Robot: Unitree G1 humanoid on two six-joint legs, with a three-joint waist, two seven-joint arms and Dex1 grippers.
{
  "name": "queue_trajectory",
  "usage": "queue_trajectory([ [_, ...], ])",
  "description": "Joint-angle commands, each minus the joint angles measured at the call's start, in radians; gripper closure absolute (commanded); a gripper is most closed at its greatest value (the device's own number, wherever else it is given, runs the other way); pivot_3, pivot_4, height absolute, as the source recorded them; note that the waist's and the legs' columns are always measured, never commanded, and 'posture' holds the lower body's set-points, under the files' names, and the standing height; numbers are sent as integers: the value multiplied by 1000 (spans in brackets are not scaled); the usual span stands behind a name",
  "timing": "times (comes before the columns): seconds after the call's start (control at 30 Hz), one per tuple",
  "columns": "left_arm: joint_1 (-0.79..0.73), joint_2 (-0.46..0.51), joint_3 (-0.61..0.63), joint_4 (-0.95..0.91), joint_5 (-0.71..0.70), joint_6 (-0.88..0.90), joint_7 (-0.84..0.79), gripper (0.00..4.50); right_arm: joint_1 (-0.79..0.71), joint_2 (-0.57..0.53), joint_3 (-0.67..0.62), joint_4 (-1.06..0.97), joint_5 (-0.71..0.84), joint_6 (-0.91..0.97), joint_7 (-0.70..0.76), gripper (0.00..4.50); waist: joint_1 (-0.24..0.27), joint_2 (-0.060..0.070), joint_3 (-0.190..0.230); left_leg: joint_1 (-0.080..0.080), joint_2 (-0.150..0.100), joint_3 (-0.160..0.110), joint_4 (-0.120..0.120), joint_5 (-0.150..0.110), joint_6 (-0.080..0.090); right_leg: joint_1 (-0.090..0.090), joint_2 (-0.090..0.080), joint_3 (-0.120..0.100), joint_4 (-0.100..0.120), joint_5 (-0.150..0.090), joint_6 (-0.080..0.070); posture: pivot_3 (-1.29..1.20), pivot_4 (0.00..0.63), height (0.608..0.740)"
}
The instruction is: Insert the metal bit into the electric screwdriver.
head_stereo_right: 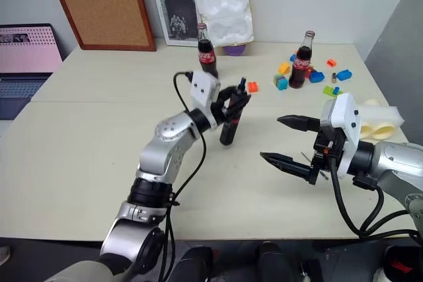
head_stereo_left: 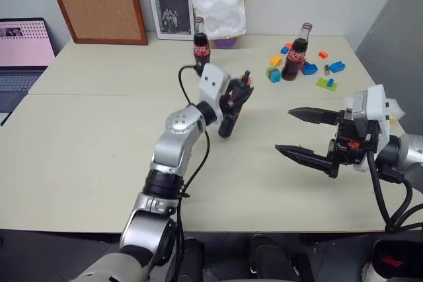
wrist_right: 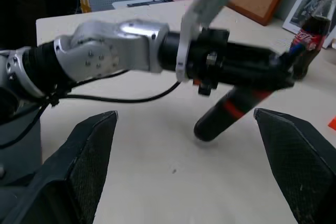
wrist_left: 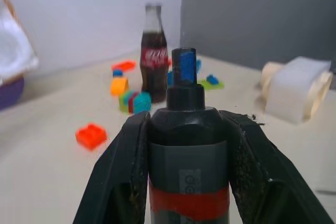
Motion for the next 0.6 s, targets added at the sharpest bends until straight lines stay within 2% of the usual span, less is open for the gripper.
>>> queue_trajectory([
  [0.03,28,-20,-19,-95,-9,-59,17,2830,-42,-9,11,-17,19,10,-8,135,0,0,0,0,0,0,0,0,0,0,0,0,0,0,0,0,150,740],
  [0.17,80,-18,-37,-110,1,-74,32,2830,-51,-20,23,-19,29,26,9,135,1,0,0,0,0,0,0,0,0,0,0,0,-1,0,0,0,150,740],
  [0.37,153,61,-46,-150,-7,-32,-13,2835,-56,-28,29,-17,33,37,21,135,-3,1,-1,2,0,1,0,0,0,1,0,1,0,0,0,0,150,740],
  [0.6,228,109,-35,-223,-21,-1,-7,2836,-71,-34,42,-3,25,39,38,135,-9,2,-1,5,1,2,0,0,0,2,1,2,0,1,-1,0,150,740],
])
